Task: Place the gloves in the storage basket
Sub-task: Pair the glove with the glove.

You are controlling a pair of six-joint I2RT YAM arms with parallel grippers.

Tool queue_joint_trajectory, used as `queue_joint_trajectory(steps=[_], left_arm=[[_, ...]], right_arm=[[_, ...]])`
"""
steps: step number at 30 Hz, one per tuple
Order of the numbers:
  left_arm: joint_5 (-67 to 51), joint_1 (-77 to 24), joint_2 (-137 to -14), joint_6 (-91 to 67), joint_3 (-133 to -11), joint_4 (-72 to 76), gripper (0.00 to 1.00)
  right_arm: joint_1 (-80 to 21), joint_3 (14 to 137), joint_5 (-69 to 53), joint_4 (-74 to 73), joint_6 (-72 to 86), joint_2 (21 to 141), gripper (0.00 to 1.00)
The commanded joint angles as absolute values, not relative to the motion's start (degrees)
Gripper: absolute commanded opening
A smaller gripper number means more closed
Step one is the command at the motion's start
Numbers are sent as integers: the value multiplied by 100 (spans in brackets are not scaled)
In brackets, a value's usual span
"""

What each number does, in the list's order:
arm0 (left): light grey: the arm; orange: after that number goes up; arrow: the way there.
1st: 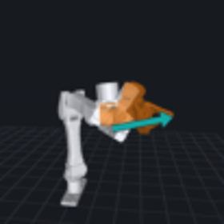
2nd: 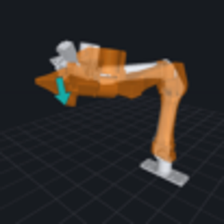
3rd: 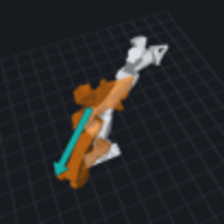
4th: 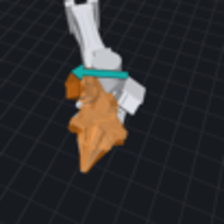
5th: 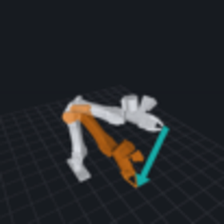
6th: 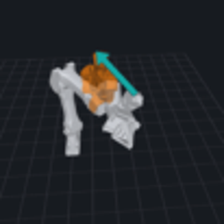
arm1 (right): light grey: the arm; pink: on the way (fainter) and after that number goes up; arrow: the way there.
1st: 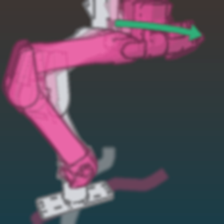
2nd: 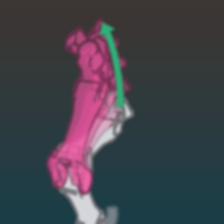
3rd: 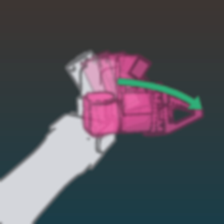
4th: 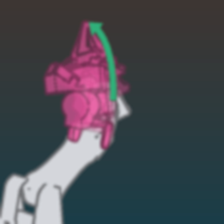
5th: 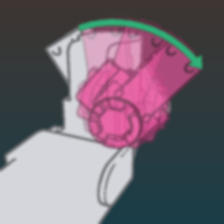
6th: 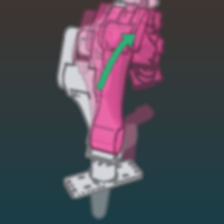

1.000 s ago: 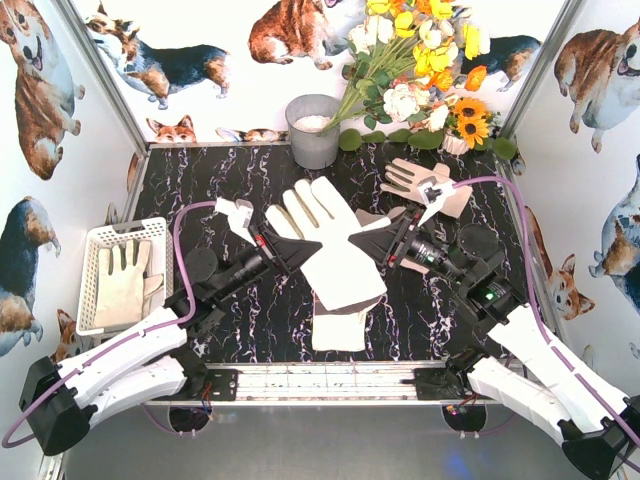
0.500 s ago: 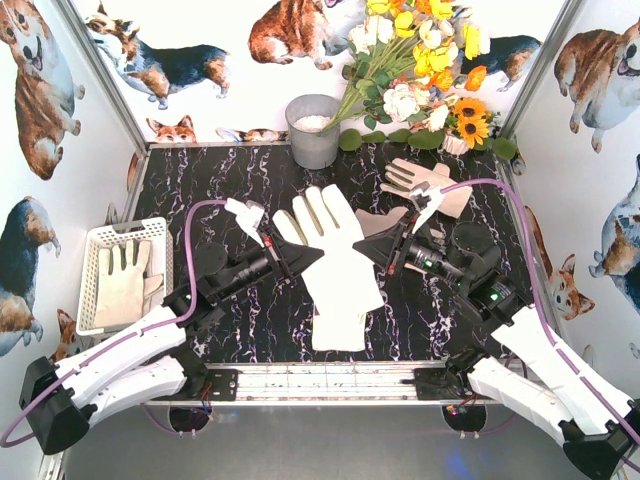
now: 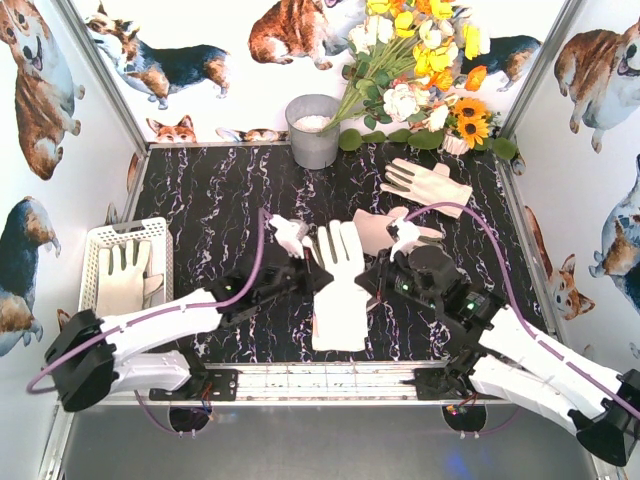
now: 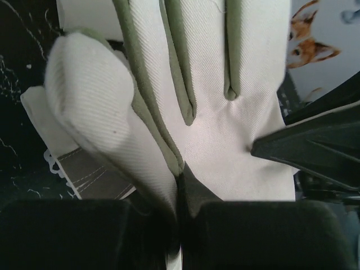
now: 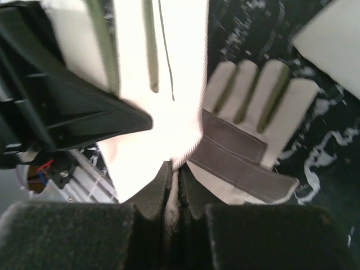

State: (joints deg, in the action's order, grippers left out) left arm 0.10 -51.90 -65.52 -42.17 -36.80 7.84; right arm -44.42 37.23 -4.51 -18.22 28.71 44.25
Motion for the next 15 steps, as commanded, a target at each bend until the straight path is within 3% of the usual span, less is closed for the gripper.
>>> queue_joint_trajectory(steps=[1, 9, 15], left_arm=[[984, -5311, -6908, -3971, -3956, 657, 0], [1048, -5347, -7565, -4204, -3803, 1027, 0], [1306, -5352, -7874, -4202, -4042, 514, 0]], right_arm=[[-4599, 3410, 535, -2022, 3346, 4364, 0], [-4623, 2930, 772, -1872, 3570, 4671, 0], [-4623, 2892, 675, -1729, 3645, 5117, 0]])
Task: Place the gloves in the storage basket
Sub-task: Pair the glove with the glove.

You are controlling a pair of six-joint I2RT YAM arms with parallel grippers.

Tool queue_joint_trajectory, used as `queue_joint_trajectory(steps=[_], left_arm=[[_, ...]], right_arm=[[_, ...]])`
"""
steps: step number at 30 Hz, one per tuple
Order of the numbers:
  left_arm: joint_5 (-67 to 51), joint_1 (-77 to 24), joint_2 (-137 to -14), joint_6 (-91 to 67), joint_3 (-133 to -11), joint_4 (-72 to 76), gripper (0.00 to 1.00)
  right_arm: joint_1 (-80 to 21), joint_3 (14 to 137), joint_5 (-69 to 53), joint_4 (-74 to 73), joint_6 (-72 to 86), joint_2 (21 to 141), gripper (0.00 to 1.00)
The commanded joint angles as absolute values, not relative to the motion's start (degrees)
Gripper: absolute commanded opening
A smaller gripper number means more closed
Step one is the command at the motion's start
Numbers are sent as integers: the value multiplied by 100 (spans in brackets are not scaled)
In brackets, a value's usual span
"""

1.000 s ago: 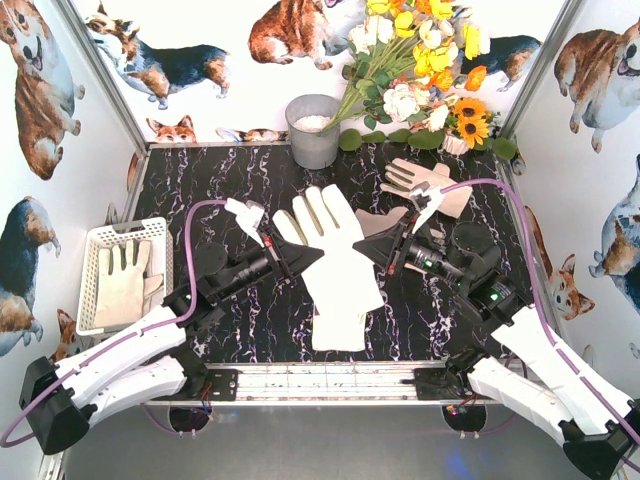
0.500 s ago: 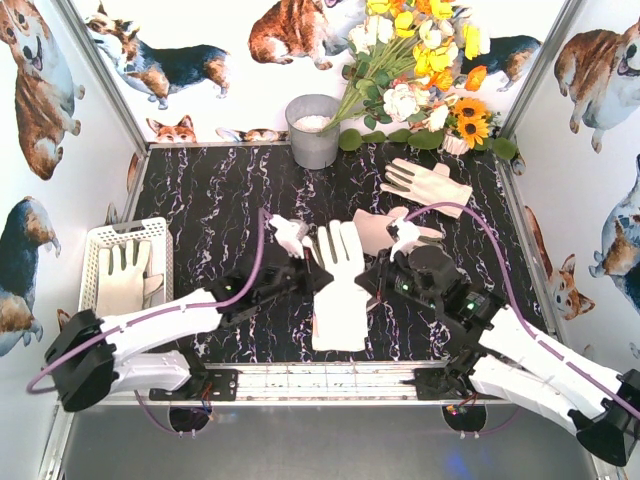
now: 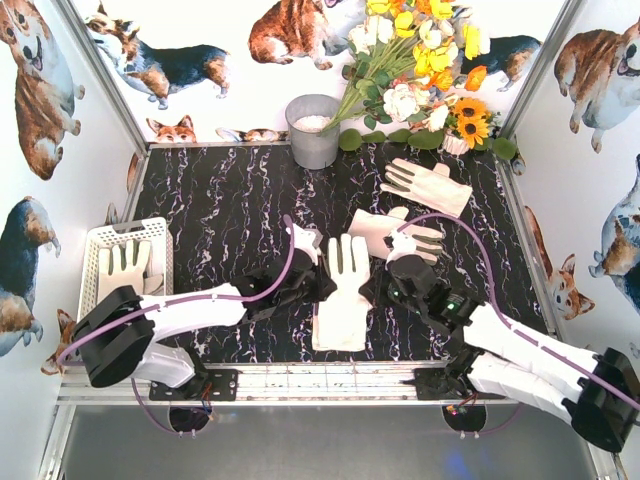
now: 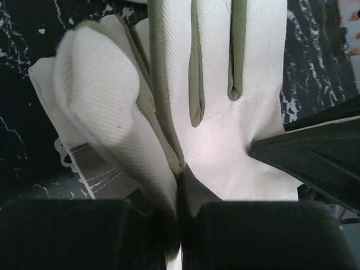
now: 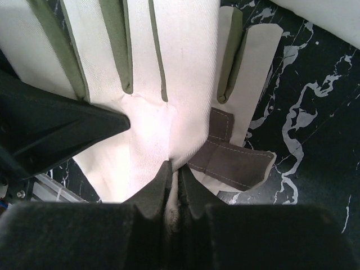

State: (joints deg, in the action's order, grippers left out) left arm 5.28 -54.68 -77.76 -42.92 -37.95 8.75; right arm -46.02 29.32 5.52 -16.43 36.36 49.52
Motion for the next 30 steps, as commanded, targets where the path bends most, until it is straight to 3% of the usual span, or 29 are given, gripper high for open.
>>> queue_joint_trajectory(steps=[1, 30], left_arm=[[1343, -5351, -7901, -4201, -4086, 420, 0], [1510, -5327, -8817, -3802, -4685, -24, 0]], right_arm=[[-4623, 2894, 648, -1711, 3648, 5192, 0], [-4624, 2802, 855, -1517, 3538, 6706, 0]])
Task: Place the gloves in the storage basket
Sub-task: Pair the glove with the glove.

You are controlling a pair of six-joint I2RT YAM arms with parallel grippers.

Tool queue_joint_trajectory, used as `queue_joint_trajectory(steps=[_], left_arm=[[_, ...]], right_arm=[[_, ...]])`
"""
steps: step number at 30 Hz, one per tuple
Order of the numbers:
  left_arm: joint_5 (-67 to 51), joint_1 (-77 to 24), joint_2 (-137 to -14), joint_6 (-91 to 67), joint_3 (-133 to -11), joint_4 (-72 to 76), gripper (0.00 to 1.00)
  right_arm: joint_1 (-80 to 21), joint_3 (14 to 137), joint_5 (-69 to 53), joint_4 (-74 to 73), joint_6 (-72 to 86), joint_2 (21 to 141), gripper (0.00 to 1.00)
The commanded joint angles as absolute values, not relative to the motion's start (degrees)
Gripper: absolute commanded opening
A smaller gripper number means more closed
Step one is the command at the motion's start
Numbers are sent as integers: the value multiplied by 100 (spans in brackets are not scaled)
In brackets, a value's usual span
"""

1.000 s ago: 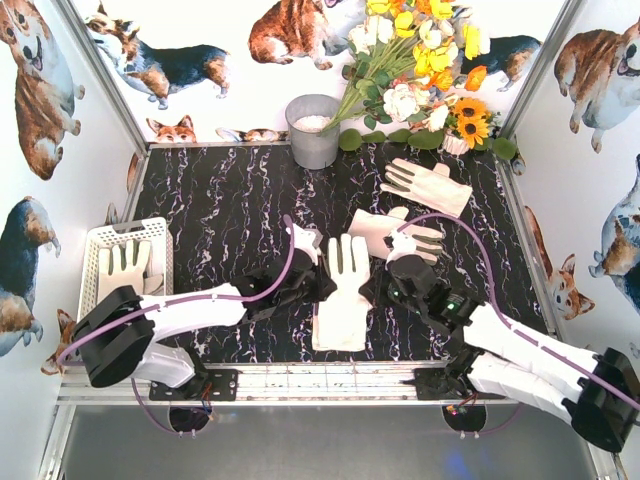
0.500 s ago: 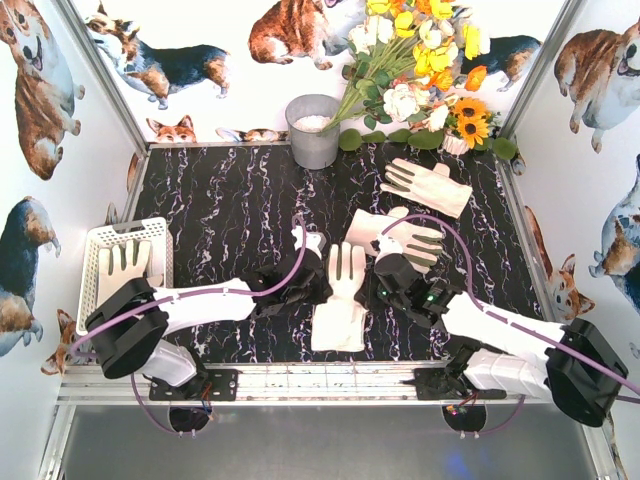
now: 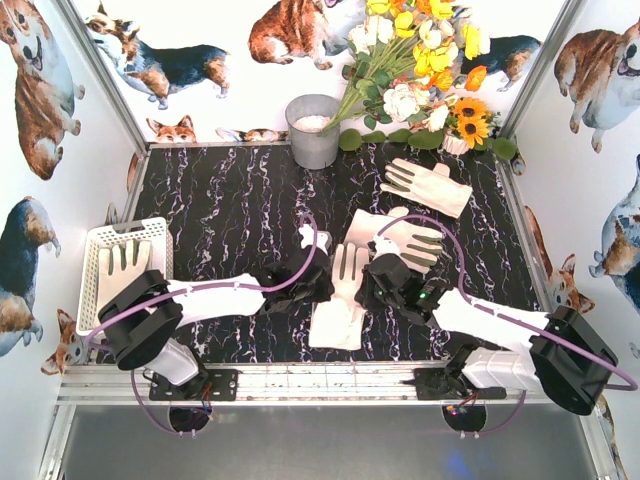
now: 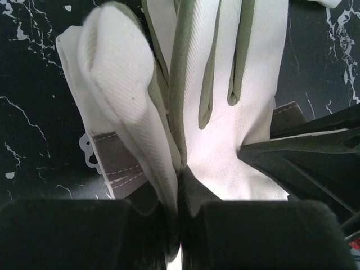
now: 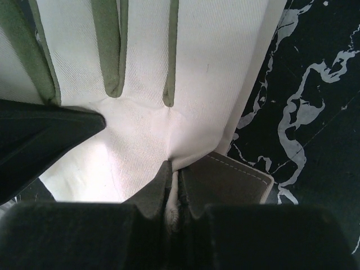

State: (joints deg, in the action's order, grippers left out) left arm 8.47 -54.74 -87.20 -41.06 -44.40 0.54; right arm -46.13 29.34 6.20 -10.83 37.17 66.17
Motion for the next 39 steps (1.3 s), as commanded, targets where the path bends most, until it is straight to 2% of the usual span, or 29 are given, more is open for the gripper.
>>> queue_joint_trajectory(steps=[1, 3, 7, 11, 27, 35, 39], left_arm=[[1518, -5311, -8855, -3784, -4699, -18, 0], [1525, -5286, -8912, -3752, -4709, -18, 0], [1531, -5232, -8966, -3727, -4683, -64, 16], [1505, -5213, -8894, -3740, -4585, -4, 24], [1170, -5159, -9011, -4191, -4379, 269, 25], [1197, -5164, -8959, -4340, -4087, 279, 29], [1051, -5168, -9006, -4376, -4062, 416, 24]], right_arm=[[-4623, 2789, 866, -1501, 3535, 6740, 0], [-4627, 2780, 894, -1474, 3538, 6810, 0], [-4623, 2798, 970, -1424, 3537, 6965, 0], [-4623, 2795, 1025, -1382, 3549, 7037, 0], [-4623, 2779, 1028, -1290, 3639, 7057, 0], [-4623, 2777, 1021, -1244, 3655, 7088, 0], [-4623, 2777, 1011, -1223, 3673, 7110, 0]])
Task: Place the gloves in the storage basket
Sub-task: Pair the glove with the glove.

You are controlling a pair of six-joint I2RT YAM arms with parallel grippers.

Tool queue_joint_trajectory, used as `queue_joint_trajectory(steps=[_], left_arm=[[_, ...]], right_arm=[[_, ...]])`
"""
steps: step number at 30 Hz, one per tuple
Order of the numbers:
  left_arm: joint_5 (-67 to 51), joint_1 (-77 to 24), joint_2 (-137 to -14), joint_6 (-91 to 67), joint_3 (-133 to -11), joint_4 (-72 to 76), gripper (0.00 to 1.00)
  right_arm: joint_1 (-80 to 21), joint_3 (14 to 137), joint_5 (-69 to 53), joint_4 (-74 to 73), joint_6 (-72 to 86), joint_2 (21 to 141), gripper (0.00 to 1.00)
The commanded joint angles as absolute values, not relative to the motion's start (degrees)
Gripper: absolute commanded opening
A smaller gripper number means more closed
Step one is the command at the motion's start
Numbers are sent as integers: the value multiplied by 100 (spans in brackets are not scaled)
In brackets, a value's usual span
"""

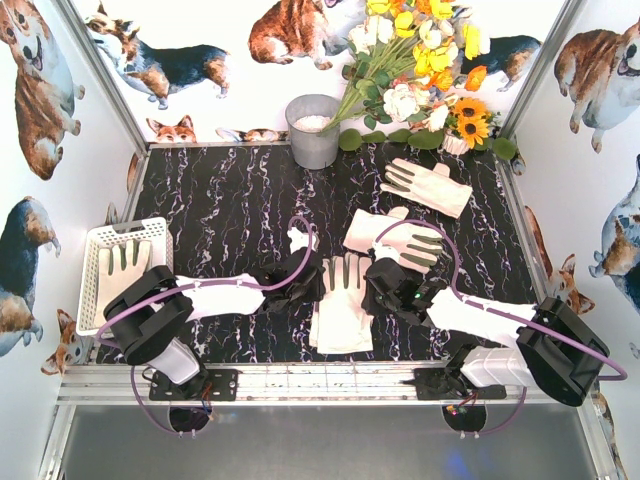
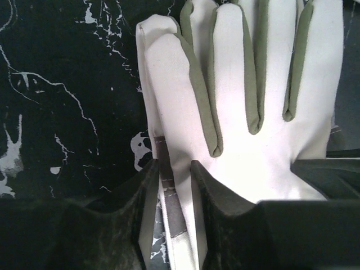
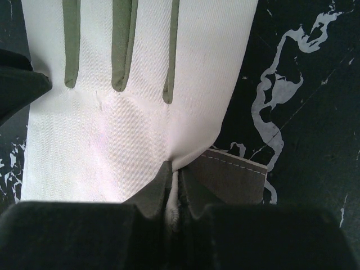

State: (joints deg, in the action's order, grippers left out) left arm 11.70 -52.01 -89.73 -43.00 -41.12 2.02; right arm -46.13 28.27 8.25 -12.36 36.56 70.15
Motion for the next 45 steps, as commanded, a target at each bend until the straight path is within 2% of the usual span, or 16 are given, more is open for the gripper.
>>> queue_joint_trajectory(steps=[1, 7, 16, 17, 19, 21, 33, 45], left_arm=[[1020, -5168, -9007, -4395, -4042, 480, 21], [945, -5168, -8937, -4491, -3981, 672, 15], [682, -5168, -8958, -4606, -3874, 1023, 19], [715, -5168, -8950, -4578, -3890, 986, 17], [789, -5168, -8892, -4562, -3895, 951, 5], [859, -5167, -8776, -4556, -3885, 943, 0], [1410, -5159, -8223, -4175, -4174, 157, 0], [1528, -5052, -8566, -3934, -4267, 85, 0]], right_arm=[[-4623, 2782, 1009, -1222, 3677, 7110, 0], [-4623, 2795, 1019, -1232, 3699, 7049, 0], [-4623, 2808, 978, -1219, 3731, 7072, 0], [-4624, 2816, 976, -1240, 3741, 7044, 0], [-4623, 2845, 968, -1300, 3757, 6955, 0], [-4623, 2861, 958, -1382, 3782, 6834, 0], [-4623, 2991, 909, -1697, 3830, 6073, 0], [-4624, 3096, 835, -1312, 3819, 6857, 0]])
